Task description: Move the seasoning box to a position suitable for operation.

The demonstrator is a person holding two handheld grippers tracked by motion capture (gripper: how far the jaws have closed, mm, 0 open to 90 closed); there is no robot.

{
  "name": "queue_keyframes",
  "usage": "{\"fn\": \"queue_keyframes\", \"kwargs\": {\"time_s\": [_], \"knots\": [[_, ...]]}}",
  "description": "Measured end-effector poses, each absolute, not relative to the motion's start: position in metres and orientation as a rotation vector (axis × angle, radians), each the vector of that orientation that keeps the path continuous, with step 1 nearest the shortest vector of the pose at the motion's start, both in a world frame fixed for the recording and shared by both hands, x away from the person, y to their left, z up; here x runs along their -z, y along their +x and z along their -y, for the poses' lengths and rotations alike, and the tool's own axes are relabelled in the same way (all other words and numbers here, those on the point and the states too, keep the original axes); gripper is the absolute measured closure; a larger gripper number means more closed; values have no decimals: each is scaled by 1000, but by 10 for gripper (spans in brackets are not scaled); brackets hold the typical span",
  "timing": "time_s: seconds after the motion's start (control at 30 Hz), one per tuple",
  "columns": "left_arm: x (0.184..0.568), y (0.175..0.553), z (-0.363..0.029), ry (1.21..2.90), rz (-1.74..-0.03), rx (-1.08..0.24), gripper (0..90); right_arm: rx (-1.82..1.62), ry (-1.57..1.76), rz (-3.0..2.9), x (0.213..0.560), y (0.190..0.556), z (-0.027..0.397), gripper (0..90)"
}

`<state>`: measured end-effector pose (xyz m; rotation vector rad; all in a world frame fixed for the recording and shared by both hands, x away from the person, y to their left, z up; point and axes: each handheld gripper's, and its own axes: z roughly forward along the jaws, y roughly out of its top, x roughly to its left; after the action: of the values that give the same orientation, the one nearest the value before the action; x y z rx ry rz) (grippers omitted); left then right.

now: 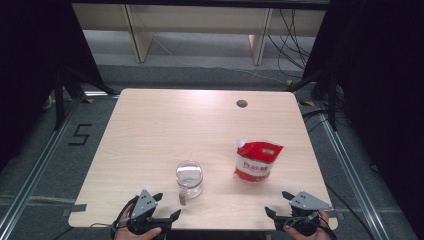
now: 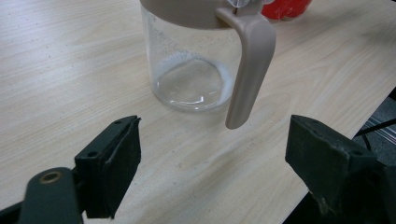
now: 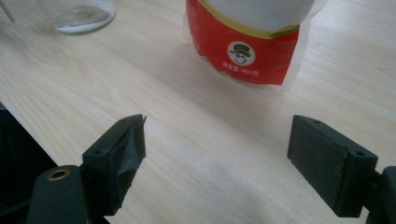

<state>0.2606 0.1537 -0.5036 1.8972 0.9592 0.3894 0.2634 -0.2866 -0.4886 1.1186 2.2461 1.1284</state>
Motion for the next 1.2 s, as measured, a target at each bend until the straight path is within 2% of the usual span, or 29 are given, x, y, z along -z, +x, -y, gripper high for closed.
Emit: {"fn": "queue_keyframes", "kwargs": {"time_s": [0.27,0.83,1.1,1.2], "knots": [[502,263,-153,1916,-927,-411,179,-1131,1126,-2248,489,263,286,200],[498,272,-150,1885,-996,-442,181,-1145,1129,-2267,490,264,285,199],[497,272,-134,1878,-972,-449,188,-1139,1132,-2268,490,264,284,199],[495,272,-132,1893,-947,-489,212,-1135,1137,-2267,490,263,284,199]]}}
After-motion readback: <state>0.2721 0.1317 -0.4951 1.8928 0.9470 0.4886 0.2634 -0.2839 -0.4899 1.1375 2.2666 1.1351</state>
